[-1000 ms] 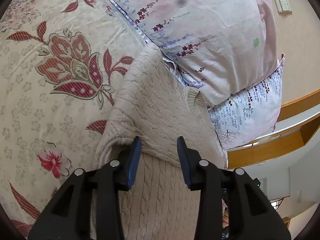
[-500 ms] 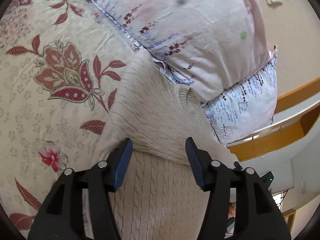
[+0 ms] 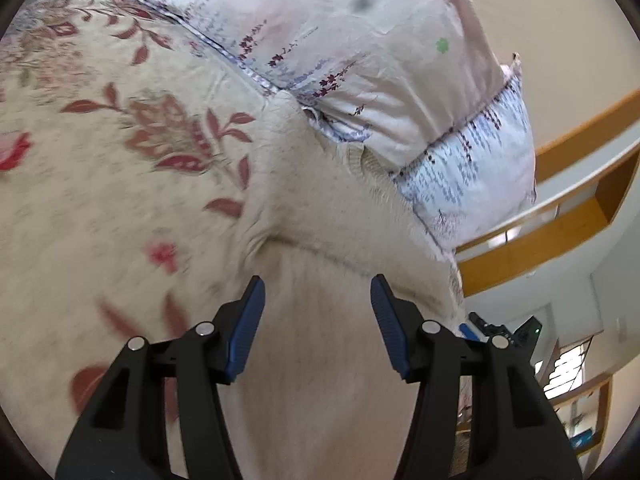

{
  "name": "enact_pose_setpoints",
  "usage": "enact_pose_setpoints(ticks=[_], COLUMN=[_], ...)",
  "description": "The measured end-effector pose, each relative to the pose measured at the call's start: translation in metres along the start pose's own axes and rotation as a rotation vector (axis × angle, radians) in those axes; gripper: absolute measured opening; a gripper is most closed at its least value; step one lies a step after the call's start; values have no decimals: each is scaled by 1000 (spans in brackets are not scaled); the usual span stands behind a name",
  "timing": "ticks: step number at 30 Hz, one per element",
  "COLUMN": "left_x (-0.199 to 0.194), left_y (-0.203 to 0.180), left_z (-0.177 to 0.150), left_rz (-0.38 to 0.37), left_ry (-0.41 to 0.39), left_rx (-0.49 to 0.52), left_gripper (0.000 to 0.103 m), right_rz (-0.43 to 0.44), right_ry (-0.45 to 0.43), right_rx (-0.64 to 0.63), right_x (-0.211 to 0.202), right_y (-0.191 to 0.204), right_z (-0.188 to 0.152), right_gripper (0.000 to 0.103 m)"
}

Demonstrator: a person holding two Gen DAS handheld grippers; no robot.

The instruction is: Fold small clothes

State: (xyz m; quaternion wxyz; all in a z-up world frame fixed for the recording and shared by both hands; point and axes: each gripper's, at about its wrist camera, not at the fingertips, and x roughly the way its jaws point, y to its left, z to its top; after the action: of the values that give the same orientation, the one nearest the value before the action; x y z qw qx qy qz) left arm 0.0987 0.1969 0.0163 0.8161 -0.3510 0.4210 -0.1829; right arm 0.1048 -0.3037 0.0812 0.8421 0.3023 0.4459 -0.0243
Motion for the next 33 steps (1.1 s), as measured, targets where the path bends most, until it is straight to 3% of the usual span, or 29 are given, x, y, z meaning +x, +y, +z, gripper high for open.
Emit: enact_pose_setpoints(ticks=[6,12,16,25,33], left_x=[-31,-41,-39,-42,-40], left_y=[10,11,12,10,9], left_z=[-34,-67,-85,-121,-150], left_rz=[22,13,-8,-116,-211], left_ry=[24,61,90,146,219], left_rx=[48,80,71,67,73], left_gripper=[54,54,54,38,33], right_rz=[-3,53,107,245,283], right_ry=[38,105,152,227,253], right_rx=[16,80,75,68,-21], right_x=[-27,-39,-40,-49,-61], right_y=[-41,-71,-71,-68,-55], right_z=[-27,-54,-70,-109,-129], right_gripper=[54,53,43,30,26])
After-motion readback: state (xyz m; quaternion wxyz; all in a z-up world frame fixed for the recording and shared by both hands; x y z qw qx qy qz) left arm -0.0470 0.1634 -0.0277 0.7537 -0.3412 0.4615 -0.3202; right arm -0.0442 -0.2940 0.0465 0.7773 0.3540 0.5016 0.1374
